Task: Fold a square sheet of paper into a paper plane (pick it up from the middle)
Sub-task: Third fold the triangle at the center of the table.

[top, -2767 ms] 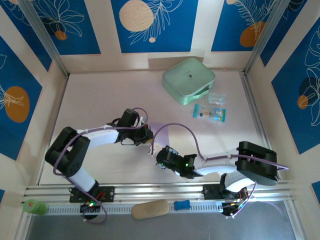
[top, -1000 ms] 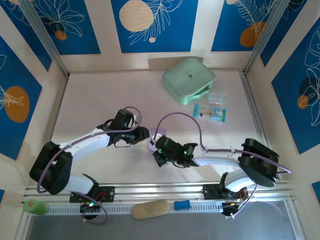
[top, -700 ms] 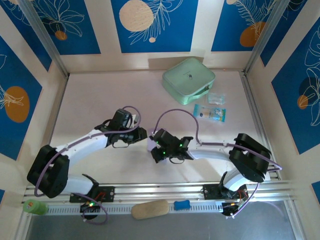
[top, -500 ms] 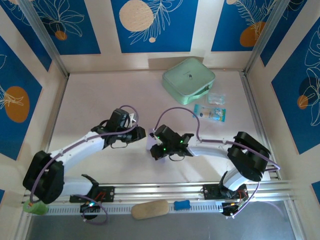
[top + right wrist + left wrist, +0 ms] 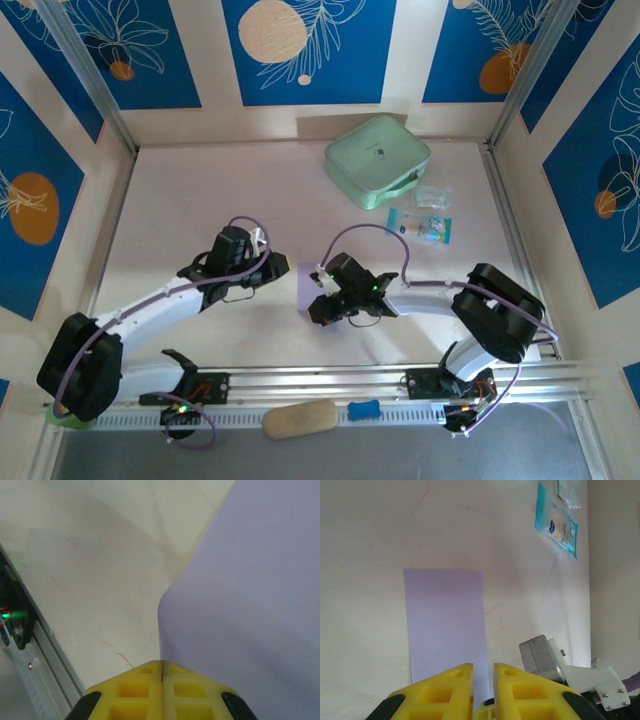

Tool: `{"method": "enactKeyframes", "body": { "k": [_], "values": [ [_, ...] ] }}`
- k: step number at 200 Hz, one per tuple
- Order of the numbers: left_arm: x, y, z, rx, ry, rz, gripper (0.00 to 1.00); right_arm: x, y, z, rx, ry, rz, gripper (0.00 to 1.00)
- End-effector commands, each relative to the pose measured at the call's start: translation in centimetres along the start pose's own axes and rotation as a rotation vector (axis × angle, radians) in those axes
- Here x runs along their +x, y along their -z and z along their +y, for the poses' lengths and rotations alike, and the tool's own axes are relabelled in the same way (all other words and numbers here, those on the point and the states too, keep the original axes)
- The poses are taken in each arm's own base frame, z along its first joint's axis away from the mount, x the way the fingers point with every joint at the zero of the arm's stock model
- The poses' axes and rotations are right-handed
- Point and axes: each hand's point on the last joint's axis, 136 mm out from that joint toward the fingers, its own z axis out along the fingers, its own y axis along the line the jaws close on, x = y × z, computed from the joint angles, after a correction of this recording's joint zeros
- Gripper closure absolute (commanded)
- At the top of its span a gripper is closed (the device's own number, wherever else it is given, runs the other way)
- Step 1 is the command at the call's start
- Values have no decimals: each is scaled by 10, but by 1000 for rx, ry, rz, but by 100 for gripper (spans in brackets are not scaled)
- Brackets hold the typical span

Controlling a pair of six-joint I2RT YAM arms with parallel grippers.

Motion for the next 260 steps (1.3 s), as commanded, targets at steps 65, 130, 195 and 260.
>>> {"method": "enactKeyframes", "body": {
  "k": [65, 130, 195, 260],
  "values": [
    [-17, -4, -10, -16, -34, -12, 86, -21, -1, 15, -78, -16, -28, 96],
    [-24, -12, -7, 9, 46, -61, 87, -18, -1, 7, -62, -23, -36, 96],
    [-31, -28, -10, 1, 54, -30, 89, -19, 0, 5, -76, -29, -35, 97],
    [-36, -40, -16, 15, 55, -4, 90, -20, 3, 4, -98, -41, -38, 96]
  ]
}}
